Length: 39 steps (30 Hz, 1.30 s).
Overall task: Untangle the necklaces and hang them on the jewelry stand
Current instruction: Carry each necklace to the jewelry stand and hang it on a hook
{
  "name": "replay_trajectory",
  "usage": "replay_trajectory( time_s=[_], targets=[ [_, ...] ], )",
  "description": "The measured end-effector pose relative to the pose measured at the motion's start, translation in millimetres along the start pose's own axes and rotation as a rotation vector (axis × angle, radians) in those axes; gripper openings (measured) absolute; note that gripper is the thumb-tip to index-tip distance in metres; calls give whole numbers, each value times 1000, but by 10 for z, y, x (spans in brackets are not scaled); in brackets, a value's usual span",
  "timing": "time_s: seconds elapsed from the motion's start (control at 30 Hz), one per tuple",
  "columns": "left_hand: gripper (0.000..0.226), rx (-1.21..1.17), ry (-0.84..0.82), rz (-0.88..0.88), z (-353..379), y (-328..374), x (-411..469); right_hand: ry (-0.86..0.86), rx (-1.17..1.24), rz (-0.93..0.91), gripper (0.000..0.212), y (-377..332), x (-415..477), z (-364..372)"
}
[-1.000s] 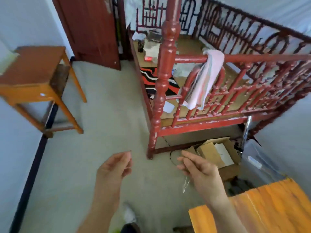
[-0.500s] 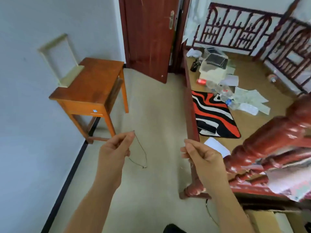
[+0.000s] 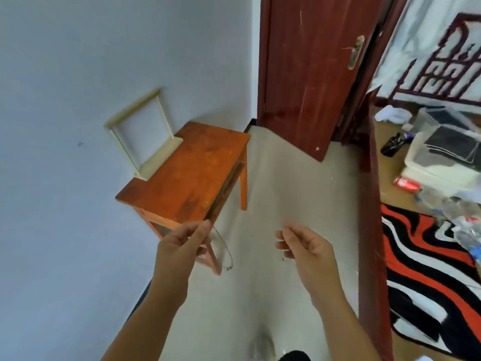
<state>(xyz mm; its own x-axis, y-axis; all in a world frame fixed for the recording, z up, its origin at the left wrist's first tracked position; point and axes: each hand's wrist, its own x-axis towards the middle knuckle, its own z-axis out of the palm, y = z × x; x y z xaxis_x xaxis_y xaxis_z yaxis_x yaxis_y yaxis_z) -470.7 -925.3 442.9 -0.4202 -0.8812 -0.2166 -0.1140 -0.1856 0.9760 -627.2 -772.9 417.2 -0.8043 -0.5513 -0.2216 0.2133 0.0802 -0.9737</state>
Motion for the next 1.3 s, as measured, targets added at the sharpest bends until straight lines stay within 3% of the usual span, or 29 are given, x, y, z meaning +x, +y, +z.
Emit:
replay_trajectory(
  time_s=[0.23, 0.53, 0.73, 0.93, 1.13, 1.23, 1.3],
  targets=[
    [25, -134, 199, -46, 205, 361, 1379, -185, -119, -45, 22, -539, 1633, 668],
    [20, -245, 298, -100, 395, 370, 3486, -333, -263, 10, 21, -689, 3756, 1786],
    [17, -253, 374, -53, 375, 897, 4676, -431, -308, -59, 20, -1218, 4822, 2537],
    [12, -274, 501, -105, 373, 869, 5469, -561, -424, -32, 18, -1108, 5737, 3112],
    [13, -225, 714, -266, 442, 522, 5878, -903, -646, 19, 19, -781, 6539, 3603],
    [9, -101, 821, -340, 445, 451, 5988, -1095, -714, 8, 18, -749, 6796, 3857],
    [22, 54, 835, -407, 426, 407, 6060, -1216, -746, 4, 19, -754, 6922, 4037]
  ],
)
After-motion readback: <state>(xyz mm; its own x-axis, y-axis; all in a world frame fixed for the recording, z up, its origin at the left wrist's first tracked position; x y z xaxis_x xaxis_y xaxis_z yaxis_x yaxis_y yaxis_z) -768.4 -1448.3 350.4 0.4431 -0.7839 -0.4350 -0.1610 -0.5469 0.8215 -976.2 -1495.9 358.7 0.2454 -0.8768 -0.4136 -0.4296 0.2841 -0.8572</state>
